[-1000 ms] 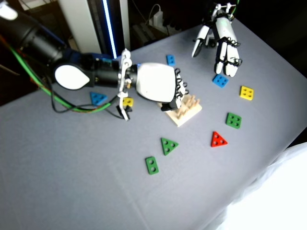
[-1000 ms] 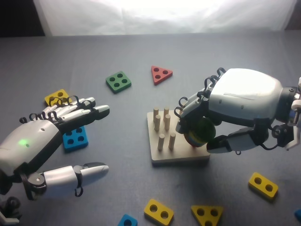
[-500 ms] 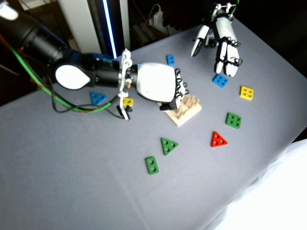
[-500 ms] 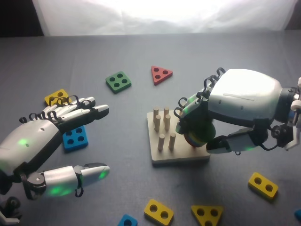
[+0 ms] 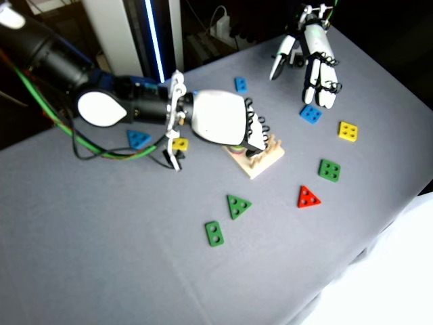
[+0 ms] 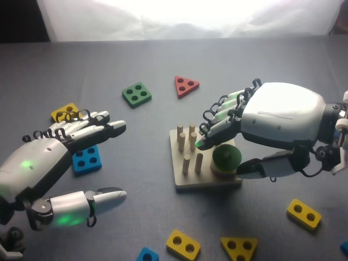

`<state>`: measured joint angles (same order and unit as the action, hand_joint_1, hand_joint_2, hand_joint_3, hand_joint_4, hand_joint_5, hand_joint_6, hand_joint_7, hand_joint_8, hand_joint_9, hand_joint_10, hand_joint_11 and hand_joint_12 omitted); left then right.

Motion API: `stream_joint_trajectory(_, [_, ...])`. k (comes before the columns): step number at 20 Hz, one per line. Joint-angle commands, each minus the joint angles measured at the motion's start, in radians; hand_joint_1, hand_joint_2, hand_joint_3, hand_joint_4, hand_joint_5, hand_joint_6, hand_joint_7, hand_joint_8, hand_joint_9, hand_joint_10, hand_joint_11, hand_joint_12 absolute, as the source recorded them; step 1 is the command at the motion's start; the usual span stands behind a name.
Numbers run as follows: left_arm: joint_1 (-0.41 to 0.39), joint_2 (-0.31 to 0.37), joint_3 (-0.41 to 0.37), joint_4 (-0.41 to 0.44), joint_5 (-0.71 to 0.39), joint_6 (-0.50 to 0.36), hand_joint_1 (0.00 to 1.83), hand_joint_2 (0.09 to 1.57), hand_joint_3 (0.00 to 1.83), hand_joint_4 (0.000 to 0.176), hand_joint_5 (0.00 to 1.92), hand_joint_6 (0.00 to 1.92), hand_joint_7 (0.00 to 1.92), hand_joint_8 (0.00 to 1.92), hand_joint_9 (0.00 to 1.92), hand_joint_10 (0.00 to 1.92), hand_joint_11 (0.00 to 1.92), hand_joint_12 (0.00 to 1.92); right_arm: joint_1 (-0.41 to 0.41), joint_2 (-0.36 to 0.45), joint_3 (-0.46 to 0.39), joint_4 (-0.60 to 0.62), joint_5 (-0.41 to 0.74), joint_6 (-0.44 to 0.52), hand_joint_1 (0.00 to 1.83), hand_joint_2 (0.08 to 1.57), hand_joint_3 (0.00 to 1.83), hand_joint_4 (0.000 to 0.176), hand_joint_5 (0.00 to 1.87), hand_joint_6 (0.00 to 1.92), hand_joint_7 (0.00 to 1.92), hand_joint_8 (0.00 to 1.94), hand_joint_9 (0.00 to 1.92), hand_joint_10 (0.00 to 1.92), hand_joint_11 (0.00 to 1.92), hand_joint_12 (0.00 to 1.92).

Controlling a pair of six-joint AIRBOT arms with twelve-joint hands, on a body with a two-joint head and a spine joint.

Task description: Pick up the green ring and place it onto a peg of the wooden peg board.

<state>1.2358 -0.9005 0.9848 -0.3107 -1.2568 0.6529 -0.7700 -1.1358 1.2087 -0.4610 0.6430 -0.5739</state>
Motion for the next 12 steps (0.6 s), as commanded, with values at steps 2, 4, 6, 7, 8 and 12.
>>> stream_joint_trajectory(2, [-0.01,-0.006,-0.002,0.02,-0.125,-0.007,0.73,1.04,0.0,0.075,0.37,0.0,0.18,0.0,0.13,0.0,0.0,0.47,0.013,-0.004,-0.006,0.024,0.112,0.001,1.15,1.04,0.0,0.008,0.72,0.0,0.66,0.07,0.52,0.74,0.42,1.26])
stream_joint_trajectory(4, [-0.01,-0.006,-0.001,0.019,-0.127,-0.009,0.72,1.05,0.0,0.075,0.37,0.0,0.18,0.0,0.13,0.0,0.0,0.47,0.013,0.001,-0.013,0.04,0.14,0.001,1.16,1.04,0.0,0.014,0.71,0.0,0.66,0.07,0.52,0.74,0.42,1.26])
stream_joint_trajectory(6, [-0.009,-0.005,0.001,0.018,-0.138,-0.022,0.74,1.05,0.0,0.078,0.37,0.0,0.17,0.0,0.12,0.0,0.0,0.44,0.012,0.038,-0.027,0.073,0.19,0.001,1.11,1.05,0.0,0.001,0.72,0.0,0.64,0.05,0.51,0.61,0.3,1.27])
stream_joint_trajectory(7, [-0.008,-0.001,0.002,0.018,-0.151,-0.028,0.73,1.05,0.0,0.082,0.37,0.0,0.18,0.0,0.14,0.0,0.0,0.46,0.005,0.057,-0.036,0.105,0.225,0.001,1.09,1.05,0.0,0.009,0.72,0.0,0.63,0.04,0.51,0.61,0.18,1.43])
stream_joint_trajectory(8, [-0.006,0.005,-0.003,0.013,-0.174,-0.028,0.7,1.05,0.0,0.065,0.39,0.0,0.19,0.01,0.16,0.01,0.0,0.47,-0.015,0.082,-0.047,0.15,0.275,0.001,1.09,1.04,0.0,0.0,0.74,0.01,0.67,0.05,0.48,0.61,0.14,1.41])
stream_joint_trajectory(12, [-0.004,0.018,-0.008,-0.029,-0.259,-0.027,0.78,1.06,0.0,0.0,0.4,0.0,0.21,0.0,0.19,0.01,0.0,0.58,-0.083,0.168,-0.087,0.288,0.461,0.001,1.11,1.04,0.0,0.0,0.72,0.0,0.72,0.02,0.61,0.3,0.32,0.95])
